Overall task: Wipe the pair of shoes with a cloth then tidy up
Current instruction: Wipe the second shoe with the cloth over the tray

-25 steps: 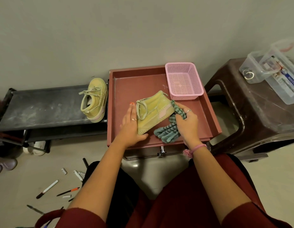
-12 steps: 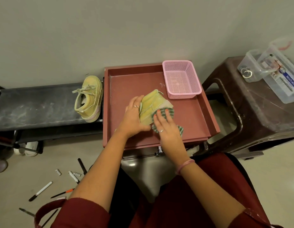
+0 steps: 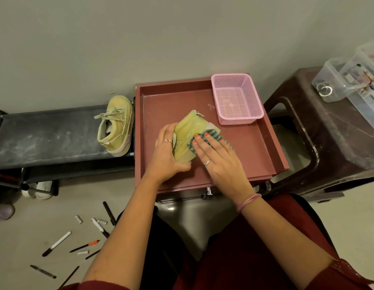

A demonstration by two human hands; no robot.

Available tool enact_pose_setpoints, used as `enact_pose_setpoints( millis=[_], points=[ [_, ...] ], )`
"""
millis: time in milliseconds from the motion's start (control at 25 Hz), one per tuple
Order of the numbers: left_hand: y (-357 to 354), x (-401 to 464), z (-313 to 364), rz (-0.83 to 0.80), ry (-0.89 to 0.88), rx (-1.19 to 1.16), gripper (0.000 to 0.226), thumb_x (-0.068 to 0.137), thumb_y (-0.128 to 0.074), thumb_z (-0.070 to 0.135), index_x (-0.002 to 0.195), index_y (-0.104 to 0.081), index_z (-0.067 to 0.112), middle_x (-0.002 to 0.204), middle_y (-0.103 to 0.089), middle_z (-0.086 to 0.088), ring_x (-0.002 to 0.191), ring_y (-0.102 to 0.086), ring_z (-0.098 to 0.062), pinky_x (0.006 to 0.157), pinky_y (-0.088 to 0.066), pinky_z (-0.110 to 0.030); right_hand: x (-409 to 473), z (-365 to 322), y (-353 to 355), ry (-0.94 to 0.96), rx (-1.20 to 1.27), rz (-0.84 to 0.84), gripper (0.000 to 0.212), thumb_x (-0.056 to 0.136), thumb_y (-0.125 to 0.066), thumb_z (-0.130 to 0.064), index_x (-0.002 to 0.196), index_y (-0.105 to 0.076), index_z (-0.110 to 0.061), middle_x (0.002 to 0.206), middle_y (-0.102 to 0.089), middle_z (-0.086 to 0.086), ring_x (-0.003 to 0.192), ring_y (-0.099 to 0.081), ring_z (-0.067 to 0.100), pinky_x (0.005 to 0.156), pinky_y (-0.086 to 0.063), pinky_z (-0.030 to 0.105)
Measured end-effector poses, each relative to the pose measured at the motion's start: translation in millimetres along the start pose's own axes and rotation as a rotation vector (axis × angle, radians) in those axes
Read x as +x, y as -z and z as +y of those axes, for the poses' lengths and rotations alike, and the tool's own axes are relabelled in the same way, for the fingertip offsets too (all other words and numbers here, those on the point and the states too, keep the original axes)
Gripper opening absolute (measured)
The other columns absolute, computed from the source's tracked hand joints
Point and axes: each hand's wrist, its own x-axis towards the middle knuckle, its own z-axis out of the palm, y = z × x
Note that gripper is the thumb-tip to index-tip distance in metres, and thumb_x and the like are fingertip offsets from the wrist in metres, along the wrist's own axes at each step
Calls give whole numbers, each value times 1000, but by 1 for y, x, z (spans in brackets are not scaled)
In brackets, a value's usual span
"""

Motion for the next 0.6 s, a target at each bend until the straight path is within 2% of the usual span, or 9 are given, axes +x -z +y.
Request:
enact_pose_setpoints(
  millis=[80,160,280,360,480,600],
  points=[
    [1,-3,-2,-20,-23,1,105,50,-83,22,141,-29,26,135,-29,9,125,-39,-20,107,-39,-40,16,13,13,-72,39,-73,56,83,-52,0,139,-45,-8,143,-47,10,131,-43,29,107,-37,46],
    [-1,-7,-3,-45,-48,-5,105,51,-84,20,141,-30,27,136,-29,10,126,-39,-19,107,-39,-41,34,34,26,-204,163,-202,66,74,-63,6,137,-48,-8,137,-52,11,126,-48,31,106,-37,40],
    [-4,-11,-3,-63,-65,6,108,52,-84,20,143,-28,30,137,-27,13,126,-39,-21,107,-39,-41,49,54,47,-381,422,-421,58,87,-51,3,139,-46,-22,131,-57,5,117,-53,24,94,-40,29],
    [-4,-11,-2,-78,-66,25,109,51,-84,20,143,-27,31,136,-27,15,126,-37,-20,106,-38,-41,49,37,47,-439,400,-405,55,88,-45,5,138,-46,-19,129,-56,7,116,-52,25,95,-41,32],
    [-5,-14,-3,-64,-79,12,109,48,-81,21,141,-27,32,134,-27,17,126,-36,-20,104,-36,-36,35,1,38,-366,224,-262,64,81,-58,5,142,-37,-3,141,-45,14,130,-41,28,111,-29,33],
    [-6,-18,-3,-52,-89,-4,108,47,-80,22,141,-29,32,131,-26,20,126,-37,-20,105,-35,-35,21,-6,36,-267,139,-133,66,74,-59,8,138,-42,4,139,-47,21,130,-44,33,110,-27,38]
  ],
)
